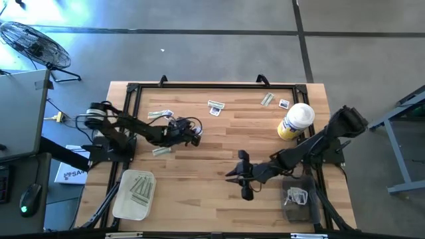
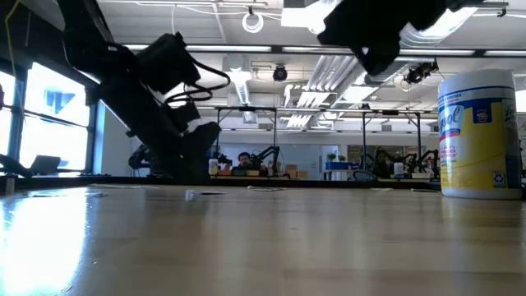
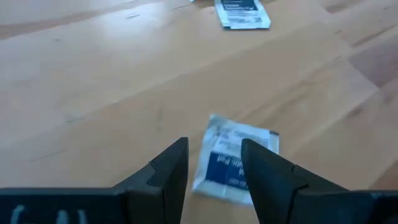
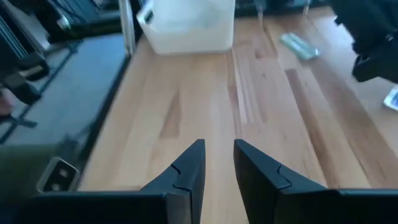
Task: Pick & Place First Aid Supplies
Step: Put the blue alcohol pad into the black bin
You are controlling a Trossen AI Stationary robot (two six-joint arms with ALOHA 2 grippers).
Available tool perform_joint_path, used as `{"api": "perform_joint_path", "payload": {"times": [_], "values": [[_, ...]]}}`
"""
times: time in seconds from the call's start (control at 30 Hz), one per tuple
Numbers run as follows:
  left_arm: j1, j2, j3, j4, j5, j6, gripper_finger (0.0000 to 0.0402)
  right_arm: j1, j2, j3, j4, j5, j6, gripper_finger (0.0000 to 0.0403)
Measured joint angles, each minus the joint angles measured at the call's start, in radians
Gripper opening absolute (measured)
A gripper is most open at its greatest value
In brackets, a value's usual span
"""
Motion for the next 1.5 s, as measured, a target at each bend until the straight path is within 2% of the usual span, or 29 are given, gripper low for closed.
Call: {"api": "perform_joint_path", "payload": {"times": [0.17,0.33,0.63,0.77,0.93,1.07,1.2,1.3,1.5], "values": [[-0.005,0.099,0.047,0.020,0.001,0.030,0.0147,-0.013,0.080,0.021,0.005,-0.040,0.002,0.0079],[-0.028,0.142,0.075,0.028,0.004,0.056,0.0147,-0.031,0.118,0.030,0.000,-0.043,0.002,0.0078],[-0.155,0.146,0.074,0.105,0.065,0.079,0.0147,-0.077,0.119,0.027,-0.092,0.062,-0.055,0.0081],[-0.207,0.148,0.073,0.160,0.099,0.069,0.0147,-0.107,0.136,0.027,-0.095,0.066,-0.078,0.0097],[-0.263,0.148,0.073,0.198,0.116,0.070,0.0147,-0.132,0.202,0.027,-0.002,0.033,-0.115,0.0131],[-0.297,0.144,0.073,0.194,0.073,0.096,0.0147,-0.160,0.265,0.031,0.051,0.032,-0.117,0.0155],[-0.307,0.070,0.073,0.159,0.053,0.149,0.0147,-0.197,0.333,0.076,0.072,0.029,-0.121,0.0170],[-0.303,-0.010,0.072,0.052,0.006,0.158,0.0147,-0.231,0.394,0.143,0.074,0.026,-0.122,0.0174],[-0.303,-0.146,0.061,-0.212,-0.177,0.090,0.0147,-0.293,0.511,0.248,0.071,0.061,-0.173,0.0164]]}}
